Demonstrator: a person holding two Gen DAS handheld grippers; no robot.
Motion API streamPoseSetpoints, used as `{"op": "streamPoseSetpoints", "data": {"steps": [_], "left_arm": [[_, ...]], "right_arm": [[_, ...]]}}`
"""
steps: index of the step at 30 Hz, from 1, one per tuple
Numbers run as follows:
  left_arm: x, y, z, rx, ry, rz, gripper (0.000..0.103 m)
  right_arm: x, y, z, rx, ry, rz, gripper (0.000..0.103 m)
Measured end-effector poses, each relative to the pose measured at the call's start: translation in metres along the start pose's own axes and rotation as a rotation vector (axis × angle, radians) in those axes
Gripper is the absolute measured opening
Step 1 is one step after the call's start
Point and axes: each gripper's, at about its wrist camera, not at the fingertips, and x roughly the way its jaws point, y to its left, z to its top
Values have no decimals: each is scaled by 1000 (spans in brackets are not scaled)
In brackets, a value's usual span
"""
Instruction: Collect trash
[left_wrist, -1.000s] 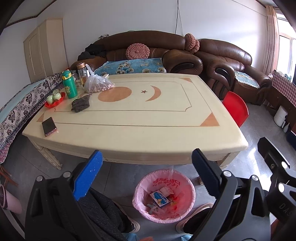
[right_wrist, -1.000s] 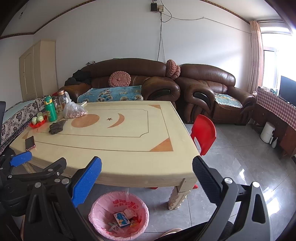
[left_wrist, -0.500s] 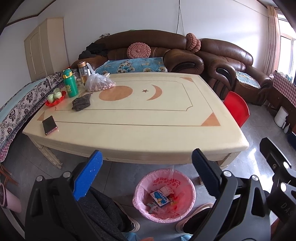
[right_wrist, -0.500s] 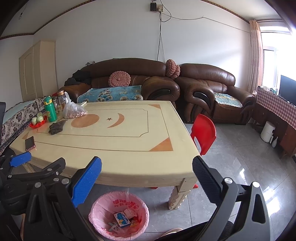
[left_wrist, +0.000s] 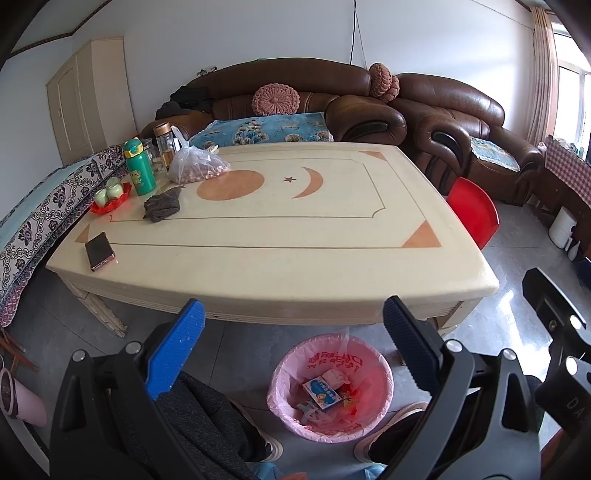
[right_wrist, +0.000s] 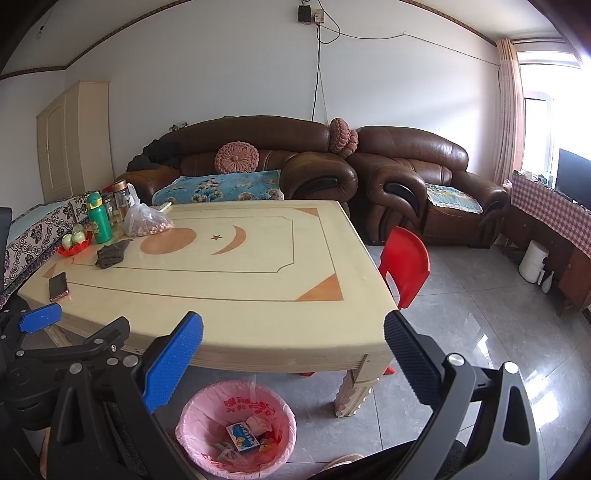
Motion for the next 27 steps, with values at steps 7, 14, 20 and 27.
{"op": "streamPoseSetpoints", "data": {"steps": [7,14,20,27], "left_arm": [[-2,-2,-3,30,-18,35,95],[-3,-3,-3,42,-27,28,95],[0,0,-1,31,-7,14,95],[4,6,0,20,12,22,95]], "right_arm": [[2,0,-1,4,6,-1,96],[2,0,-2,7,5,-3,96],[2,0,-3,11,8,-2,96],[1,0,-4,13,7,-1,96]]}}
